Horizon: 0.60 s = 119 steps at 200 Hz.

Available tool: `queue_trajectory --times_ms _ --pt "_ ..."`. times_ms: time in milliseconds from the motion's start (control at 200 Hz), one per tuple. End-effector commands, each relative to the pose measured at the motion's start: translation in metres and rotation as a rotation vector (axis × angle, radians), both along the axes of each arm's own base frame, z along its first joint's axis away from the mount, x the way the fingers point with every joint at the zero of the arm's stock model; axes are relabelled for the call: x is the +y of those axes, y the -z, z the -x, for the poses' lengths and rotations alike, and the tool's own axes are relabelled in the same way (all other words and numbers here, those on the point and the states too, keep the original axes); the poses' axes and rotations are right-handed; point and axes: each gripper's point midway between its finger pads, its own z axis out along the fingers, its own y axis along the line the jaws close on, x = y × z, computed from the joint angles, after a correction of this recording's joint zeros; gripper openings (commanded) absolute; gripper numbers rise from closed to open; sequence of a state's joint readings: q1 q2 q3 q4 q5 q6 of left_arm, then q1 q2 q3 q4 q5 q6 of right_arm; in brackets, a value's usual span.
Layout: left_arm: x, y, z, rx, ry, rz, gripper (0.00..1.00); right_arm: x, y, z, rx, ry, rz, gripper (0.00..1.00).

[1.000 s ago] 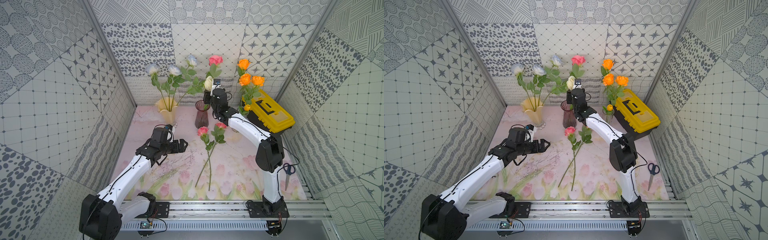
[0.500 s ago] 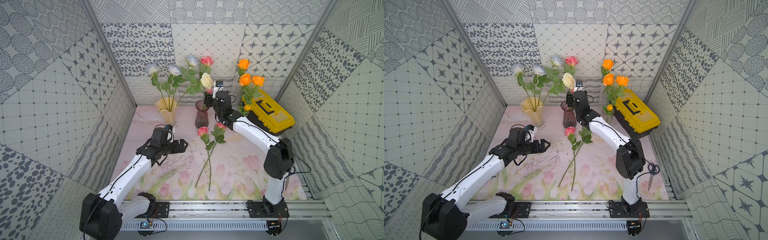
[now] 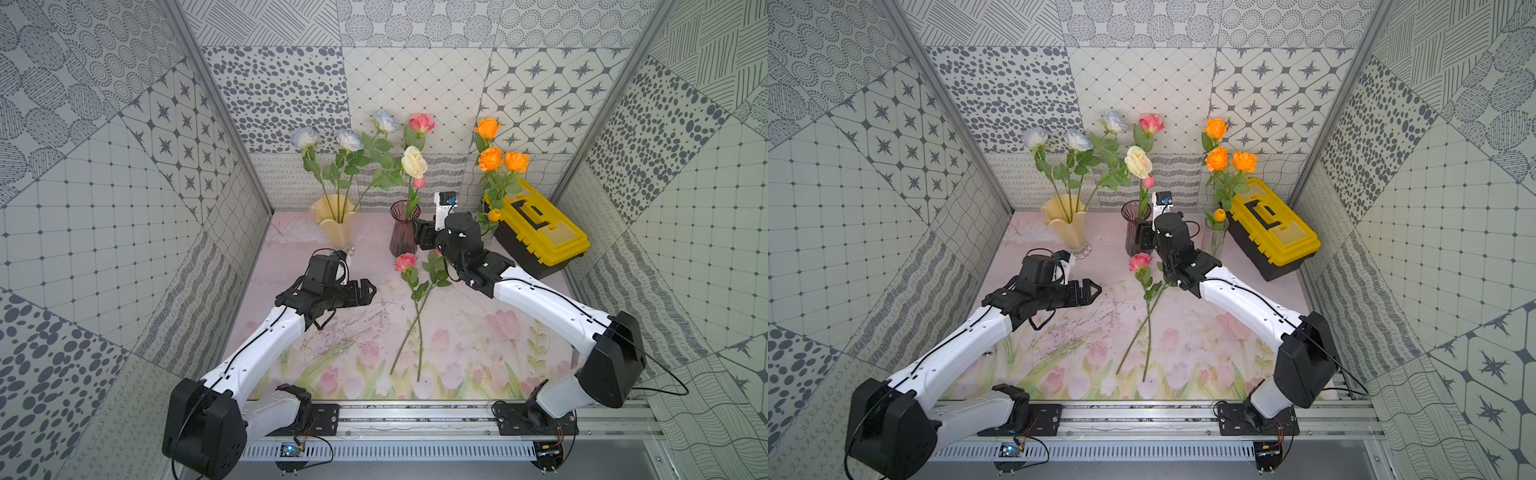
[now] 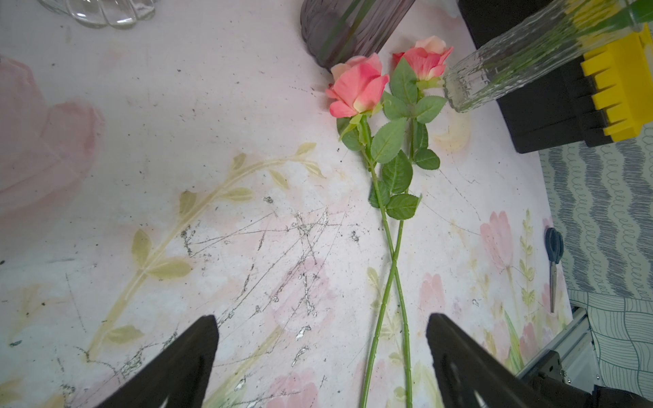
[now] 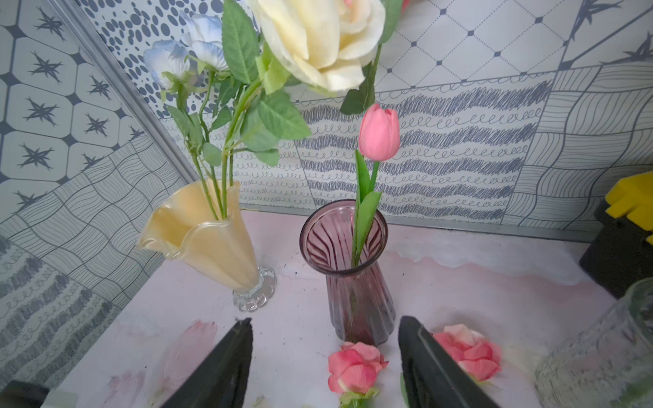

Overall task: Arrange the flowers in different vases according to their variety
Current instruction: Insert the flower into the vase, then pick up the flower at the center of the board.

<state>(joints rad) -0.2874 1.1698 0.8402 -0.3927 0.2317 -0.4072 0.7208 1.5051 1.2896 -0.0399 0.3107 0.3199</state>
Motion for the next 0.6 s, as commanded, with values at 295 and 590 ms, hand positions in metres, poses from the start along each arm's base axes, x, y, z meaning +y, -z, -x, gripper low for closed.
queue_trajectory --times_ms 295,590 --pt "-0.007 0.006 0.0 0.02 0.042 0.019 0.96 -0.027 0.095 0.07 0.353 0.005 -0.035 0.68" --pt "-0.008 0.01 0.001 0.047 0.05 0.014 0.96 -0.021 0.162 0.087 0.619 0.037 -0.037 0.61"
